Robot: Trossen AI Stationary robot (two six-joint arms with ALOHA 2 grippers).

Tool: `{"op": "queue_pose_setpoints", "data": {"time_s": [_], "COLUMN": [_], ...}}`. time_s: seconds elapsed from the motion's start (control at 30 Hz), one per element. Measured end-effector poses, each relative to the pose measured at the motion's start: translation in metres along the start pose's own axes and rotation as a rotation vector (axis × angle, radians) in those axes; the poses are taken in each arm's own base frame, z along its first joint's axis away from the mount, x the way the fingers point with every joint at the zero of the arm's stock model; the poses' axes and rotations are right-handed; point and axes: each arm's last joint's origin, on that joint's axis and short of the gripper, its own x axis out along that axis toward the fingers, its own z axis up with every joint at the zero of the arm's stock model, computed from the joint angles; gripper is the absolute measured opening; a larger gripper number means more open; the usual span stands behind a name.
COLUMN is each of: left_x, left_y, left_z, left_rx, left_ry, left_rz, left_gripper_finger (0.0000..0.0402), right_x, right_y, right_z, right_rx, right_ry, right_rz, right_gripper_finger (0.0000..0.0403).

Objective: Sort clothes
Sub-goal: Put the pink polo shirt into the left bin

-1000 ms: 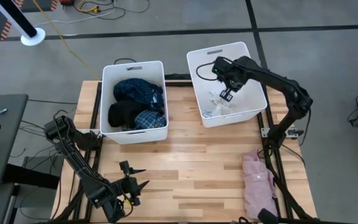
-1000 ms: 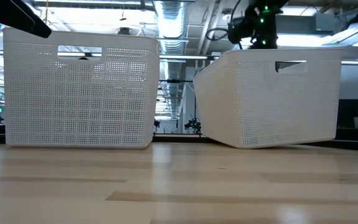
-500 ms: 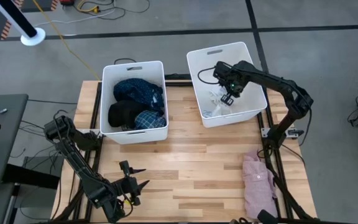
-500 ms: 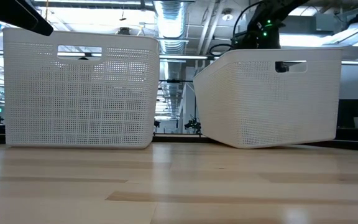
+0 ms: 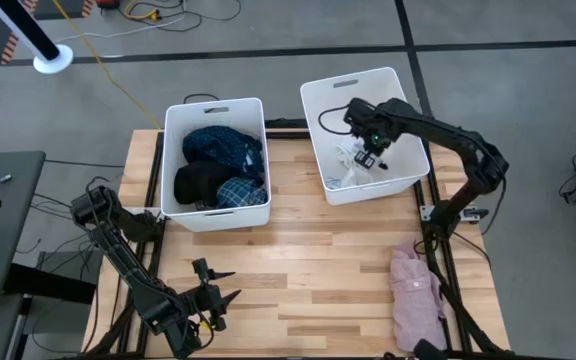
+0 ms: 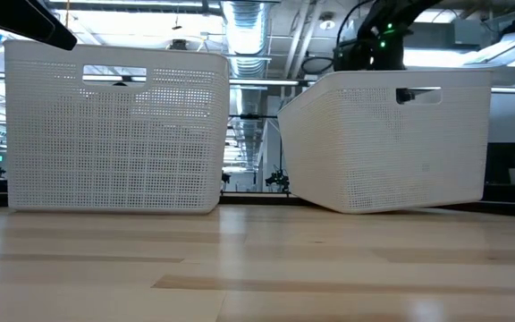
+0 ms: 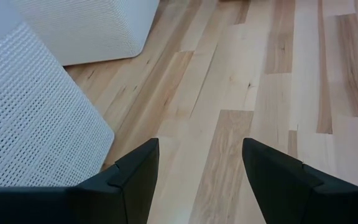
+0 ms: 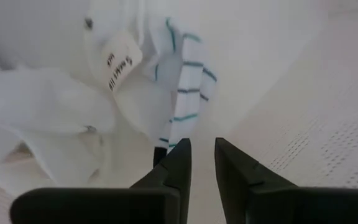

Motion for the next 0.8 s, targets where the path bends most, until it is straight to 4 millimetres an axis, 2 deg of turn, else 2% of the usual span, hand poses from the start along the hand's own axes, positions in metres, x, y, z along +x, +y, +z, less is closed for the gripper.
{"op": "queue_pose_setpoints", "data": {"time_s": [0.23, 0.5, 0.8], "left_x": [0.0, 0.0, 0.0], "left_y": [0.0, 0.0, 0.0], "left_z": [0.0, 0.0, 0.0], "left_rx": [0.006, 0.006, 0.008], "left_ry": [-0.001, -0.001, -0.01], "left_rz": [0.0, 0.001, 0.007], "left_gripper_finger": [0.0224, 0.0224, 0.0224], "right_x": [-0.035, -0.077, -0.12], "right_y": [0.0, 0.009, 0.029], "right_z": [-0.011, -0.038, -0.074], "right_rx": [0.027, 0.032, 0.006], "right_ry": [-0.191, -0.366, -0.56], "right_rz": [0.01, 0.051, 0.154], "right_gripper_finger": [0.0132, 0.0195, 0.0215]}}
